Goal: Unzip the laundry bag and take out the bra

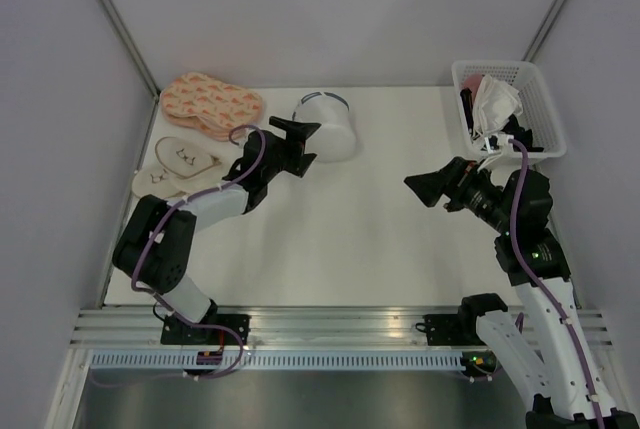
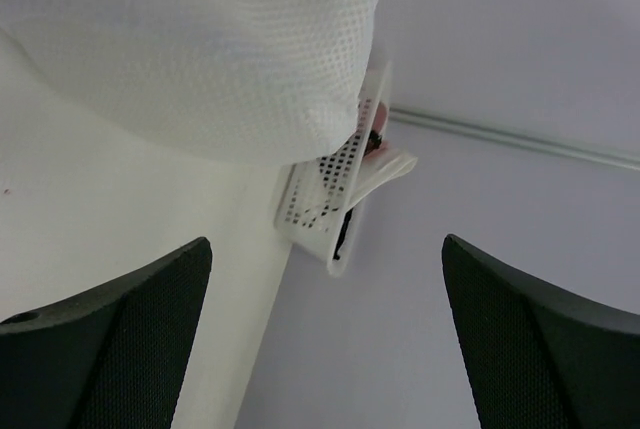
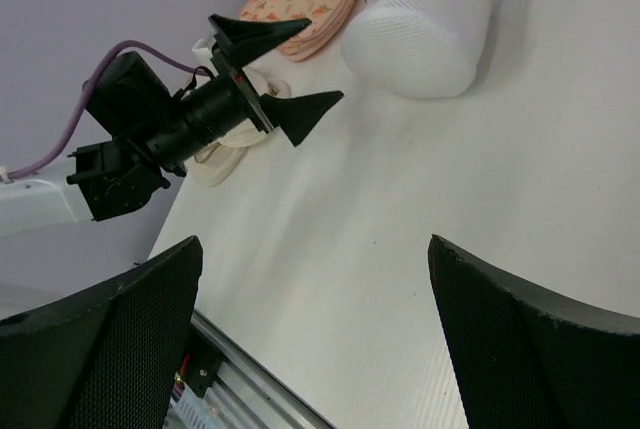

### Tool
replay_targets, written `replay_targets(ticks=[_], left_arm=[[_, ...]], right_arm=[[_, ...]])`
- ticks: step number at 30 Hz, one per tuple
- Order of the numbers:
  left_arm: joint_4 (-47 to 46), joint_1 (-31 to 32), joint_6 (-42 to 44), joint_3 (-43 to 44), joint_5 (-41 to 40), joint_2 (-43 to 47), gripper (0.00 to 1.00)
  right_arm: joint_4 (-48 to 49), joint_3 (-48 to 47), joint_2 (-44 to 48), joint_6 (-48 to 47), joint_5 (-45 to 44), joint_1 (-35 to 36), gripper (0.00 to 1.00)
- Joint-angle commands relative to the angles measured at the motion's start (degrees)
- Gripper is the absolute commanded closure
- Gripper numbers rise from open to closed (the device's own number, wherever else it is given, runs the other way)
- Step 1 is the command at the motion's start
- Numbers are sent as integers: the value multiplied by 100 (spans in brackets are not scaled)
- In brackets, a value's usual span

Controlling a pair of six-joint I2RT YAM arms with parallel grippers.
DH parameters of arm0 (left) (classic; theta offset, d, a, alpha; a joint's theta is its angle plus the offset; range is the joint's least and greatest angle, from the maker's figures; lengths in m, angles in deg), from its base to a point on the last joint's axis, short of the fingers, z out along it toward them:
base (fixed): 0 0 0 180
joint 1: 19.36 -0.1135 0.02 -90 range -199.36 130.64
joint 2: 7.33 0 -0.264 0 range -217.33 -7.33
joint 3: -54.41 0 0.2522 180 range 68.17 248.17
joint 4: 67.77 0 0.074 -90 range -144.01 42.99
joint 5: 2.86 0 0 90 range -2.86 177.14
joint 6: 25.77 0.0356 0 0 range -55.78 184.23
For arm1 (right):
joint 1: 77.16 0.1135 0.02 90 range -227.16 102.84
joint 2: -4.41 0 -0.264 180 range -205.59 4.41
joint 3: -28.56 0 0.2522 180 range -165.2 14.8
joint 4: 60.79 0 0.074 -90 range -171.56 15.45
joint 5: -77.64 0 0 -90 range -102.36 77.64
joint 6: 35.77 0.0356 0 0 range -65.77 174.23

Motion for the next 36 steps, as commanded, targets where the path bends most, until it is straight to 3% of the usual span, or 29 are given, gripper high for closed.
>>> replay_targets(ticks=[1,10,13,16,17,19,28,36], left_arm=[[186,6,-1108,610,-663,-310,0],[2310,-134,-1662,2244,-620,-1391,0],[2507,-257,-1662,2702,-321,-1847,8],[2158,-336,-1575,2773,66,-2042,40],[2078,-336,-1470,2747,110,-2051,65],[1972,-328,-1338,2659,242,-1999,97],[996,-231,-336,1579,769,-1305,98],[-250,181,-63,-732,796,-715,98]], right_arm=[[-380,-155,25,-275,-179,-6,2],[-582,-173,140,-354,-285,-6,2],[-600,-147,166,-302,-276,-6,2],[-644,-129,210,-275,-346,-6,2],[-644,-120,219,-275,-355,-6,2],[-627,-94,245,-249,-390,-6,2],[-574,-6,175,-222,-478,-6,2],[-609,135,52,-319,-706,-6,2]])
